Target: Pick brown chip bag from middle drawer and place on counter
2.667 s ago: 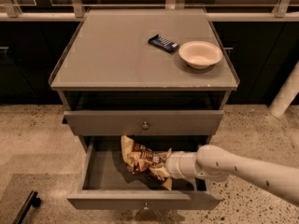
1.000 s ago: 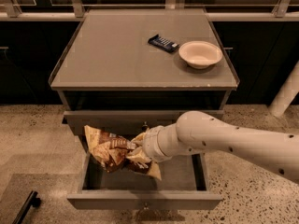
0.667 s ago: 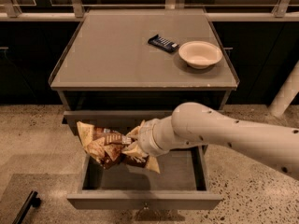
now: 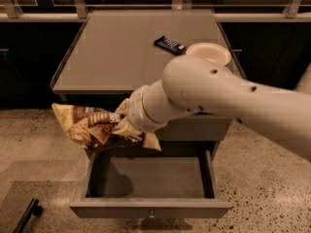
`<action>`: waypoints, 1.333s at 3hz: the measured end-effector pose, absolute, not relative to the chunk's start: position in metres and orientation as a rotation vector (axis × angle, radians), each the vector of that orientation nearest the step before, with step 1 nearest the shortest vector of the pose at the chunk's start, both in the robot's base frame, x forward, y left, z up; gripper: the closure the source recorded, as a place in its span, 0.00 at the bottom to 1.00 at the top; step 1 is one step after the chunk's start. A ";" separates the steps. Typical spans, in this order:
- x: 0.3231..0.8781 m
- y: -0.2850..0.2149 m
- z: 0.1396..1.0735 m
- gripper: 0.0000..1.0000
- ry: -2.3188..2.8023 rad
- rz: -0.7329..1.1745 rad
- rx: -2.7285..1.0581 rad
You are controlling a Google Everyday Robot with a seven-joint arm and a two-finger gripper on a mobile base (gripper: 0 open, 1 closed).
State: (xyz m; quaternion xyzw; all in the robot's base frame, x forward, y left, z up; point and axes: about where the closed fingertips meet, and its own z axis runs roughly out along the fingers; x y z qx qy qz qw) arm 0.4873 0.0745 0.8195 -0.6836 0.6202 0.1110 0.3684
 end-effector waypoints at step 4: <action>0.548 0.081 0.893 1.00 1.502 0.302 -1.873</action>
Offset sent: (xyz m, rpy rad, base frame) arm 0.0026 0.0090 0.0483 -0.0290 -0.0492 0.0320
